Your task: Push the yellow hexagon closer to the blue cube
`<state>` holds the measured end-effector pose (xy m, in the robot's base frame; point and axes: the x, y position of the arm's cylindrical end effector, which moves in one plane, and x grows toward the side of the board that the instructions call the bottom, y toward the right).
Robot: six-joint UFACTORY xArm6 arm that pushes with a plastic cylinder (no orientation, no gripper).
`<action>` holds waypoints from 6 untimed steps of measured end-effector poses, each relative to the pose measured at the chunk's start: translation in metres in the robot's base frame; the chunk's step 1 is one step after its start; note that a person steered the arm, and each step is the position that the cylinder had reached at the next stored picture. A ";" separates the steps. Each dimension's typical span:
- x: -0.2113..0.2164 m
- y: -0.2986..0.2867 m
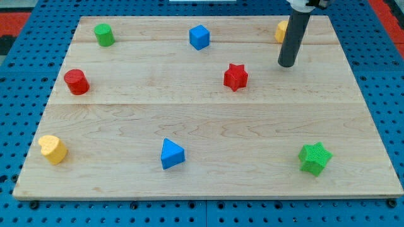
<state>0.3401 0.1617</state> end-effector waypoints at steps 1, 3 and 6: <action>0.023 -0.019; 0.048 -0.054; -0.092 0.057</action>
<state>0.2482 0.2187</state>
